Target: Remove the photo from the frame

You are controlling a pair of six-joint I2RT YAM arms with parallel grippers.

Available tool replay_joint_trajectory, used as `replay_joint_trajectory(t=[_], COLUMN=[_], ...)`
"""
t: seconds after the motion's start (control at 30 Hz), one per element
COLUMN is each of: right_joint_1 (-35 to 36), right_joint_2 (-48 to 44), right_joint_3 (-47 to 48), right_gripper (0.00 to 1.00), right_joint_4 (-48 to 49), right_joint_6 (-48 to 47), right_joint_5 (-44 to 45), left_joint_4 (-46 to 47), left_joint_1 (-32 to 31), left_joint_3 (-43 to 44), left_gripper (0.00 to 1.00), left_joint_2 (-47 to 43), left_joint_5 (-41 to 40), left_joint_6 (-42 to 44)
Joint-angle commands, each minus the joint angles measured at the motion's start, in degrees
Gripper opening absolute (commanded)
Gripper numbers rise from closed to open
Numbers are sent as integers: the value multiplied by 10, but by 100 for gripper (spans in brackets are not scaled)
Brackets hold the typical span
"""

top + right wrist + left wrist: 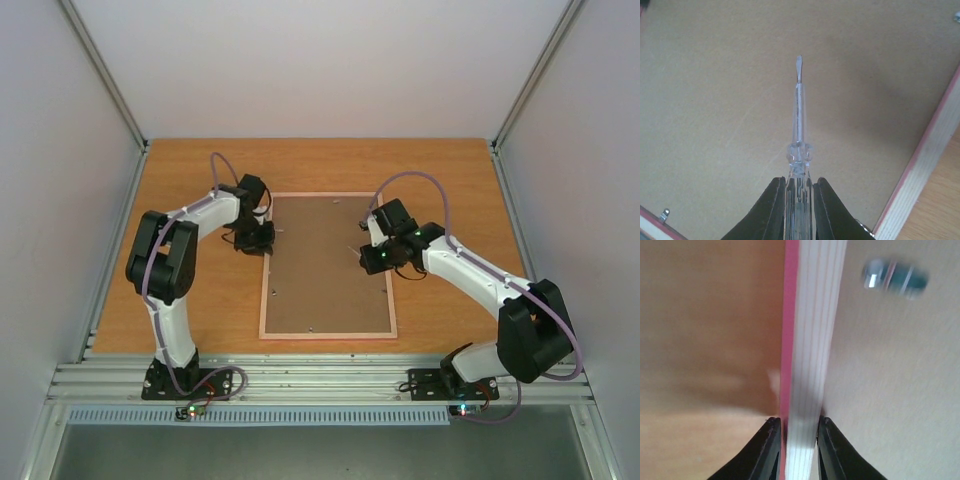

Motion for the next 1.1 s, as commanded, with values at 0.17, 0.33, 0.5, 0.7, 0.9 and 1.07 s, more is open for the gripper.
replay_joint_trajectory(t=[0.17, 0.33, 0.5, 0.7, 0.9, 1.07], right_joint_1=[24, 24, 24, 24, 24, 24], right_joint_2=[4, -2, -9, -6, -10, -19], right_joint_3=[12, 12, 6, -2, -3, -11], right_gripper=[1, 1, 1, 1, 1, 1], right_joint_4=[-2, -5, -5, 4, 6, 7], right_joint_6=[-10, -13, -15, -14, -13, -12], right_joint_5=[-4, 7, 10, 7, 7, 19], left_joint_4=[-17, -16, -7, 8, 4, -13], left_joint_1=[31, 31, 20, -23, -52, -52], left_joint_3=[125, 107, 26, -53, -66, -51], left_gripper=[20, 29, 44, 49, 46, 28], left_joint_2=[69, 37, -36, -71, -59, -51], left_joint_5=[-44, -44, -29, -34, -75, -111], left_joint_6=[71, 57, 31, 5, -1, 23])
